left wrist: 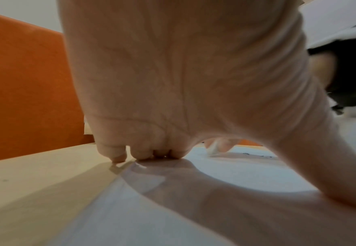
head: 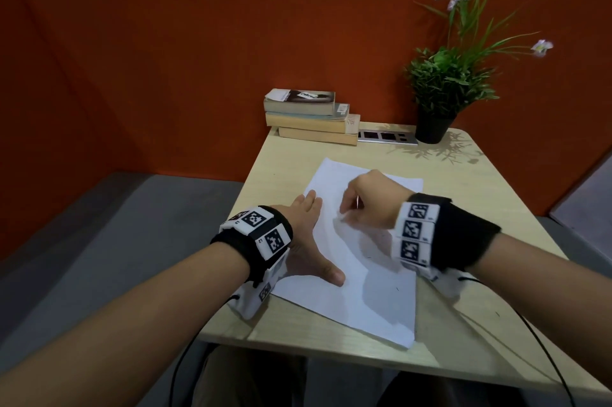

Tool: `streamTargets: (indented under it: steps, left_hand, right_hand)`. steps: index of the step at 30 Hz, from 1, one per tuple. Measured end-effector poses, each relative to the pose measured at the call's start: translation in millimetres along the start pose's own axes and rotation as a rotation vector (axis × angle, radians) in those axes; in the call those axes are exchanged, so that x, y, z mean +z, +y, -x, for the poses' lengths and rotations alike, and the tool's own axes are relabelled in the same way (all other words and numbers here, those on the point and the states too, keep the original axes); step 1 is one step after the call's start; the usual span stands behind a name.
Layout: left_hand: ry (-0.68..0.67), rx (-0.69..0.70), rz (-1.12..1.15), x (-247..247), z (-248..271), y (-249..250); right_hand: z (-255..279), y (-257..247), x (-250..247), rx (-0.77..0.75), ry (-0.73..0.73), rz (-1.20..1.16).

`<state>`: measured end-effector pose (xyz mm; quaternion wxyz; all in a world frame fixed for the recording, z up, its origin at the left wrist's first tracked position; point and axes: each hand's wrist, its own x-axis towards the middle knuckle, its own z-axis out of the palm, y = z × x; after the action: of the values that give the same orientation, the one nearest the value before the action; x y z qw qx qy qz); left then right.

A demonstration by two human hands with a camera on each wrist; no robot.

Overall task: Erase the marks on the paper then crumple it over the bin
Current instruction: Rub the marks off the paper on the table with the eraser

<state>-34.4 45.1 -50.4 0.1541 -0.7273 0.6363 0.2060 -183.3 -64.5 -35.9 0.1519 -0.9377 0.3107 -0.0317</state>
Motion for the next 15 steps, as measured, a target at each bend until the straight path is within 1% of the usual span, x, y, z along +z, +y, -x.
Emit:
streamTargets:
  steps: [2, 5, 9, 12, 15]
  left_hand:
    - [0.009, -0.004, -0.002, 0.1, 2.8, 0.9]
    - [0.01, -0.002, 0.004, -1.7, 2.0, -0.6]
    - [0.01, -0.014, -0.017, -1.0, 2.0, 2.1]
    - [0.021, -0.021, -0.03, 0.1, 4.3, 5.4]
    - [0.027, -0.015, -0.019, 0.4, 5.1, 5.1]
  right_hand:
    - [-15.3, 0.2, 1.7, 0.024, 0.022, -0.003]
    - [-15.9, 0.6, 2.4, 0.028, -0.015, 0.017]
    - [18.0, 0.4, 4.2, -0.029, -0.069, 0.043]
    - [46.6, 1.6, 4.2, -0.062, -0.14, 0.036]
    - [56.9, 2.5, 1.2, -0.093, -0.219, 0.044]
